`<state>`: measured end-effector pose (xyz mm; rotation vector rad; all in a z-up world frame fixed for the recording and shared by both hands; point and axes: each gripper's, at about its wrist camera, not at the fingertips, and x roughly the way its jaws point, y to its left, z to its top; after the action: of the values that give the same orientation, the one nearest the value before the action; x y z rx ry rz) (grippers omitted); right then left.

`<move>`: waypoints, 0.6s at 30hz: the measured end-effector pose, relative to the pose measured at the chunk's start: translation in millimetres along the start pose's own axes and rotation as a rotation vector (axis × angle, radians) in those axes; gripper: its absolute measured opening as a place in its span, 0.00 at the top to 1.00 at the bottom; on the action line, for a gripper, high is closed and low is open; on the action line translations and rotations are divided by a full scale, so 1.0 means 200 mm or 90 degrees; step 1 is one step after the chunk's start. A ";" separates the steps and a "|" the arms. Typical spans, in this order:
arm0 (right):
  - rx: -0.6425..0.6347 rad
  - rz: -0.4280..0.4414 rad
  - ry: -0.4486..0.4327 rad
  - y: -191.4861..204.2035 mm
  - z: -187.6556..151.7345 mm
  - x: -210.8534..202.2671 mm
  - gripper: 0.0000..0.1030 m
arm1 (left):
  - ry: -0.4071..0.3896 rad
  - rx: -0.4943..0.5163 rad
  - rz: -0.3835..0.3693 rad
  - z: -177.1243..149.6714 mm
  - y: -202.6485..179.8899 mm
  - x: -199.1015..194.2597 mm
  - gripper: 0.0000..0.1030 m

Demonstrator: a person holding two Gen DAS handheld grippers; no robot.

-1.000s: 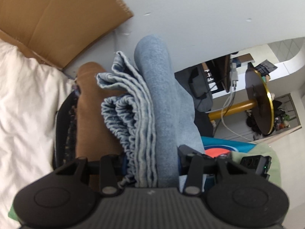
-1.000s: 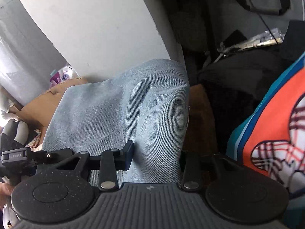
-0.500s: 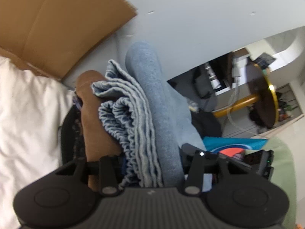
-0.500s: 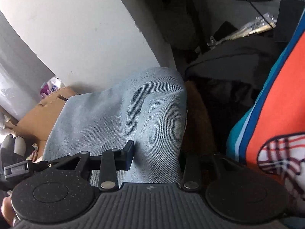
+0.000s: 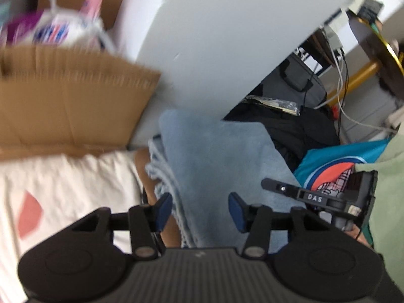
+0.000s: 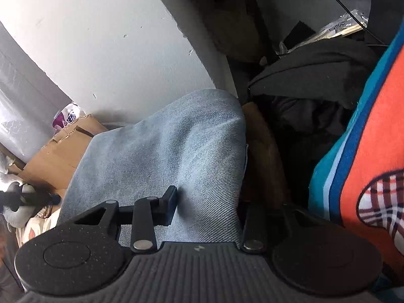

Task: Fold clothes
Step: 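Lower the jeans onto the brown cloth and open both grippers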

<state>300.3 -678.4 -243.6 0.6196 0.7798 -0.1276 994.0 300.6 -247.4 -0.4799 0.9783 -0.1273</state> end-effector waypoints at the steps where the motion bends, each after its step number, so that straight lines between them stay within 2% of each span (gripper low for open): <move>1: -0.003 -0.002 0.000 0.00 0.00 0.00 0.60 | -0.001 0.013 0.006 0.02 -0.03 0.00 0.53; 6: -0.009 -0.004 -0.003 0.01 -0.01 -0.01 0.60 | -0.002 0.070 0.025 0.10 -0.17 0.05 0.53; 8: -0.007 -0.003 -0.005 0.00 -0.02 -0.01 0.60 | 0.017 0.092 0.033 0.10 -0.21 0.12 0.54; 12: -0.009 0.000 -0.006 -0.01 -0.03 -0.01 0.60 | 0.062 0.137 0.068 0.05 -0.25 0.29 0.64; 15: -0.013 0.004 0.000 -0.02 -0.03 -0.01 0.57 | 0.067 0.195 0.098 -0.03 -0.26 0.36 0.64; 18: -0.028 0.002 0.002 -0.01 -0.03 -0.01 0.54 | 0.065 0.193 0.116 -0.08 -0.22 0.40 0.62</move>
<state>294.2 -676.2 -246.4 0.5803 0.7830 -0.1063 1031.5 230.4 -296.6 -0.1069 1.0767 -0.1344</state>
